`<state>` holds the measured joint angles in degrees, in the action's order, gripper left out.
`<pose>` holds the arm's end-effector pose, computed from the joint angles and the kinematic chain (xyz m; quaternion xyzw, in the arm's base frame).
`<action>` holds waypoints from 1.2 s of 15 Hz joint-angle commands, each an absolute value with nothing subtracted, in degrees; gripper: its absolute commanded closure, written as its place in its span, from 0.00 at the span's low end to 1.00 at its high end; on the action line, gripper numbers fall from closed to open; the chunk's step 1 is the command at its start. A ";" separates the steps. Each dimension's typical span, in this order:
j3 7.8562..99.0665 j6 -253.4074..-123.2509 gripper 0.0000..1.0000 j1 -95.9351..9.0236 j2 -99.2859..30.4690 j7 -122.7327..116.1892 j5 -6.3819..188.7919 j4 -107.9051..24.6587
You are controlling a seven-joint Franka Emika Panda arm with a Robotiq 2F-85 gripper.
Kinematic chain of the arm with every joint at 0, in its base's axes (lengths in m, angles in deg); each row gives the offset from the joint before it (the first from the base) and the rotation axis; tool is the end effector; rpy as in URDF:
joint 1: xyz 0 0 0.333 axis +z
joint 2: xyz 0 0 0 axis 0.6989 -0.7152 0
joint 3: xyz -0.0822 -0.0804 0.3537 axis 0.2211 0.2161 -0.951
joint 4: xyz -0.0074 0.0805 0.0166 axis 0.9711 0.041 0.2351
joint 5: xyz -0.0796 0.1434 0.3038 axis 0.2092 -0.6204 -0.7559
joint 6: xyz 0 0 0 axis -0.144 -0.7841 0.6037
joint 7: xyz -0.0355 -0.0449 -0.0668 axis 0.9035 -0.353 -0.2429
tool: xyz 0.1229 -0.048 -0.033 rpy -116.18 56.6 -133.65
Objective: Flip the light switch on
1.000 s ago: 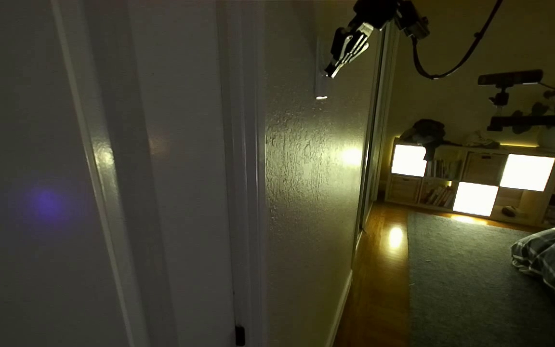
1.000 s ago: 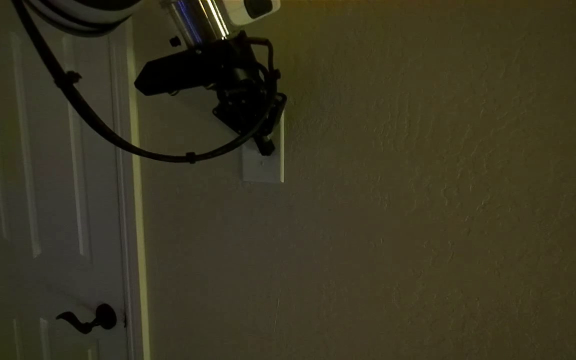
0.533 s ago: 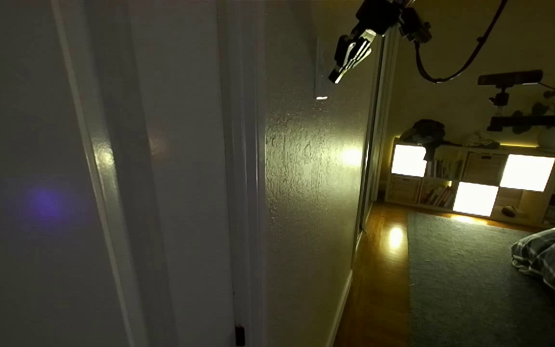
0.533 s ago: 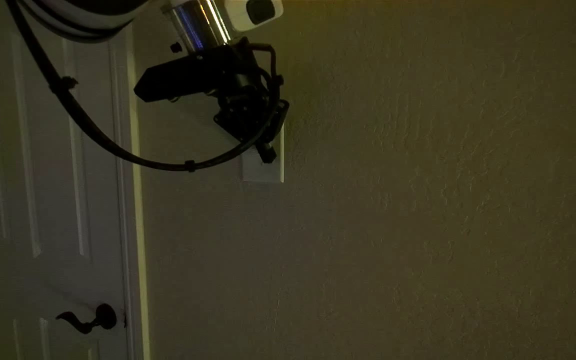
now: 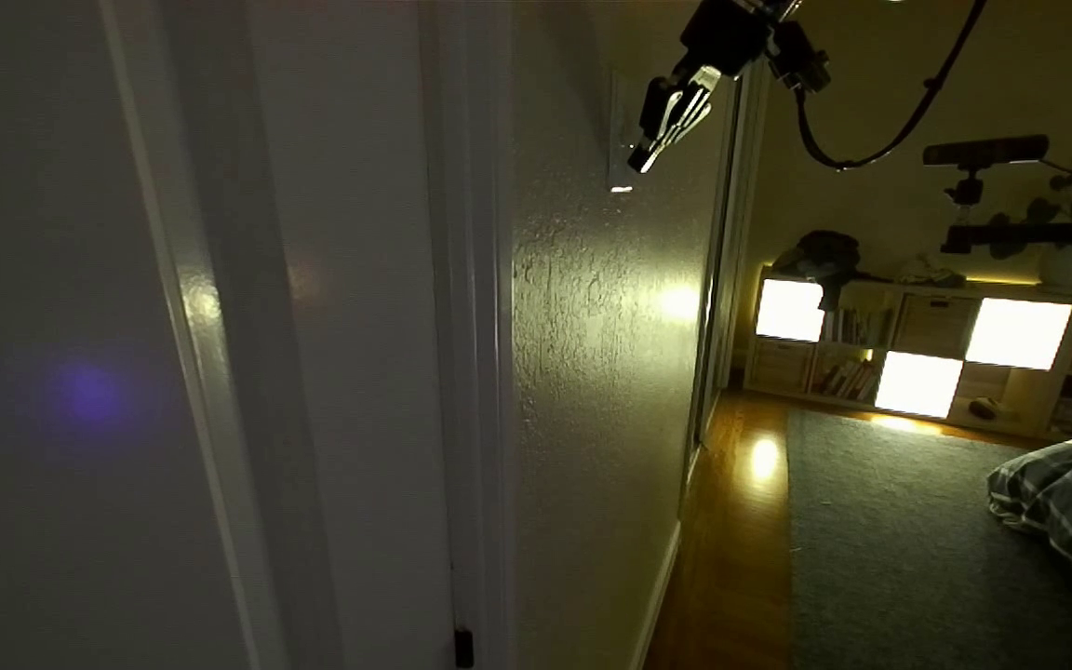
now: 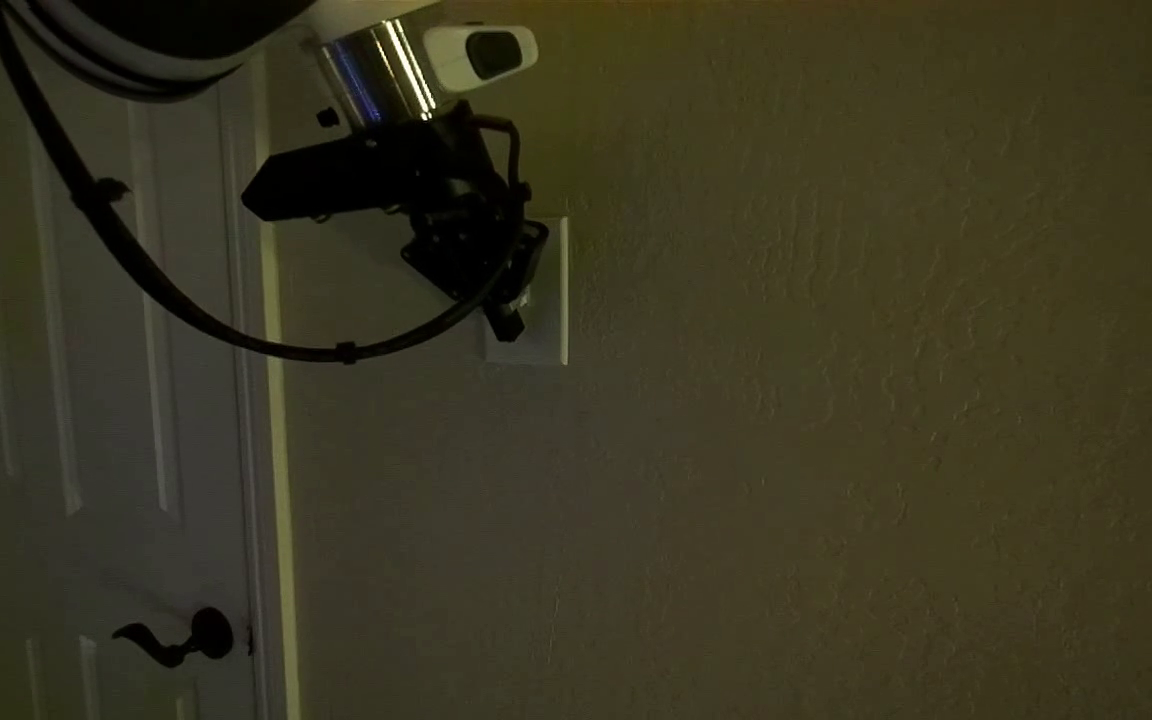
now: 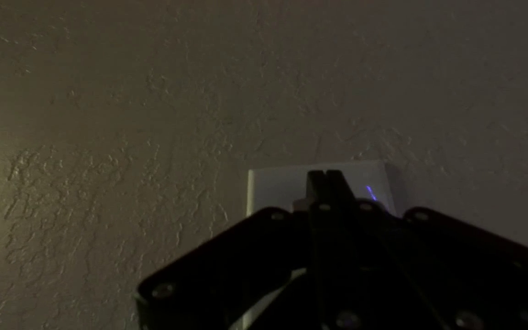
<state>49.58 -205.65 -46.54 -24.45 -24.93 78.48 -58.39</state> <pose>0.6122 -0.0267 0.5643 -0.9467 -0.0632 -0.3156 0.0087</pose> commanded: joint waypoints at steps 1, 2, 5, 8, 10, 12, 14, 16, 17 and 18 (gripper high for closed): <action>48.95 -206.34 0.95 -46.79 -21.89 -25.49 77.96 -59.67; 48.91 -206.53 0.95 -46.80 -21.80 -25.67 77.93 -59.45; 48.99 -206.62 0.95 -46.77 -21.50 -25.83 78.28 -59.22; 49.02 -206.52 0.95 -46.69 -20.81 -25.82 78.16 -59.31; 49.06 -206.42 0.95 -46.59 -20.09 -25.83 78.16 -59.30; 49.07 -205.98 0.95 -46.55 -19.61 -25.95 78.13 -59.54; 49.06 -204.48 0.95 -46.57 -19.06 -25.95 77.85 -60.38; 49.18 -203.04 0.95 -46.56 -18.36 -25.52 78.23 -61.63; 49.29 -201.98 0.95 -46.58 -17.86 -25.33 78.23 -62.19; 49.41 -200.03 0.95 -46.66 -17.19 -25.26 77.90 -62.84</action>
